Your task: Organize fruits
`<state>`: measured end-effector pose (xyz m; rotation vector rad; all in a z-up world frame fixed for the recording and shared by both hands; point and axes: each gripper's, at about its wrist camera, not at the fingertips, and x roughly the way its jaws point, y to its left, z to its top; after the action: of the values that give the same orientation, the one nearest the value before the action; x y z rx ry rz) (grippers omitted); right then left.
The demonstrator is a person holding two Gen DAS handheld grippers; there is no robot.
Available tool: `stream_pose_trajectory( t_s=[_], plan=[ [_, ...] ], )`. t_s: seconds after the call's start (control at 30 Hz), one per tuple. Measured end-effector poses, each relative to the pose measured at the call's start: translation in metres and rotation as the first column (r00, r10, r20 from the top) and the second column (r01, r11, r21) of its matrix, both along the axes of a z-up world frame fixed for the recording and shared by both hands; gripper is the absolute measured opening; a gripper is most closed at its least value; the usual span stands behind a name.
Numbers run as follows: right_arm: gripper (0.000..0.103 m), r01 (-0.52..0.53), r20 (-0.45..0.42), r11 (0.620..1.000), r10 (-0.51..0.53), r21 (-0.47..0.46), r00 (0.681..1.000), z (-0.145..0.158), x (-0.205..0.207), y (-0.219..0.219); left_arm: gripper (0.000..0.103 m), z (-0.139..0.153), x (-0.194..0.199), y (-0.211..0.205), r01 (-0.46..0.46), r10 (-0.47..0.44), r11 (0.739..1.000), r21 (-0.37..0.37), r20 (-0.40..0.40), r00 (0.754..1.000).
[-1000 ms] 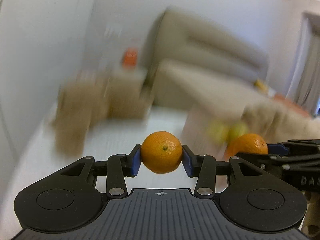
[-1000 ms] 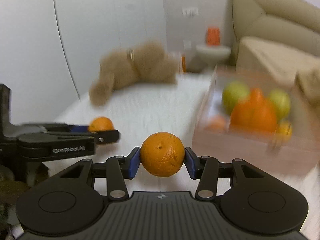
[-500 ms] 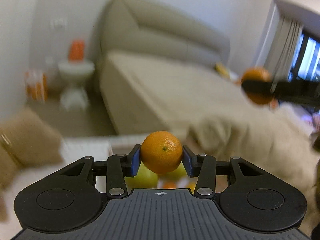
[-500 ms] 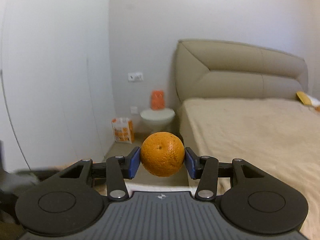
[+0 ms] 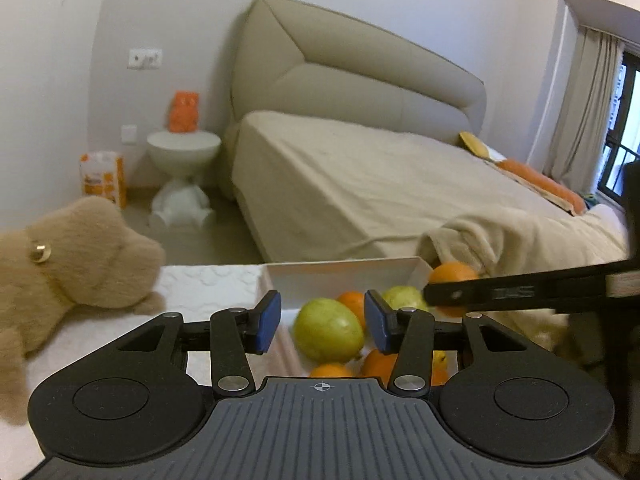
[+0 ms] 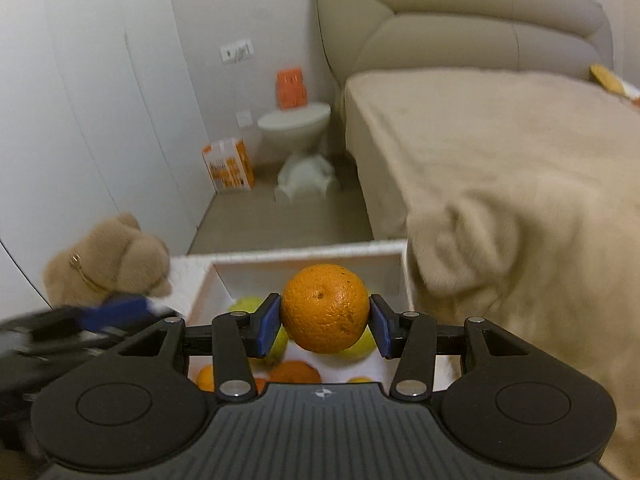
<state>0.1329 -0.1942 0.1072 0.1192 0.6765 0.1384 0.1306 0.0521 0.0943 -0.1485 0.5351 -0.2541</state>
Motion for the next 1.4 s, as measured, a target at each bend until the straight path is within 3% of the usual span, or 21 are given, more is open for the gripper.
stream_pose_trajectory(
  t_s=[0.13,0.23,0.4,0.53,0.6,0.83,0.93,1.1,1.2,1.4],
  plan=[
    [0.049,0.005,-0.059,1.0,-0.004,0.025,0.998,-0.024,0.004,0.009,0.051,-0.005,-0.036,0.003,-0.01,0.01,1.0,0.009,0.005,1.0],
    [0.062,0.017,-0.031,1.0,-0.017,0.026,0.999,-0.026,-0.007,0.011,0.051,-0.017,-0.063,0.002,-0.037,0.038,0.998,0.041,-0.018,0.999],
    [0.076,0.062,0.075,0.998,-0.059,-0.032,0.995,-0.017,-0.061,0.016,0.051,-0.043,-0.106,-0.002,-0.112,0.121,0.986,0.126,-0.067,0.99],
    [0.086,0.059,0.15,0.991,-0.04,-0.123,0.988,-0.024,-0.117,0.026,0.051,-0.058,-0.132,-0.012,-0.109,0.119,0.987,0.121,-0.078,0.99],
    [0.087,0.05,0.146,0.986,-0.026,-0.162,0.989,-0.037,-0.14,0.031,0.051,-0.062,-0.143,-0.019,-0.107,0.116,0.986,0.128,-0.071,0.991],
    [0.087,-0.008,0.047,0.98,0.017,-0.201,0.999,-0.089,-0.164,0.039,0.051,-0.088,-0.141,-0.047,-0.061,0.083,0.984,0.167,-0.129,0.988],
    [0.087,-0.003,0.008,0.975,0.005,-0.22,1.0,-0.106,-0.159,0.042,0.052,-0.092,-0.142,-0.052,-0.08,0.099,0.979,0.185,-0.1,0.99],
    [0.095,0.037,-0.003,0.986,-0.038,-0.165,0.999,-0.111,-0.16,0.029,0.053,-0.094,-0.139,-0.054,-0.104,0.123,0.977,0.186,-0.094,0.988],
    [0.1,0.06,-0.01,0.982,-0.063,-0.178,0.998,-0.112,-0.16,0.029,0.055,-0.093,-0.138,-0.058,-0.107,0.129,0.971,0.214,-0.091,0.987],
    [0.103,0.052,-0.007,0.986,-0.054,-0.16,0.999,-0.115,-0.16,0.025,0.055,-0.094,-0.135,-0.06,-0.113,0.135,0.969,0.22,-0.089,0.987]
  ],
)
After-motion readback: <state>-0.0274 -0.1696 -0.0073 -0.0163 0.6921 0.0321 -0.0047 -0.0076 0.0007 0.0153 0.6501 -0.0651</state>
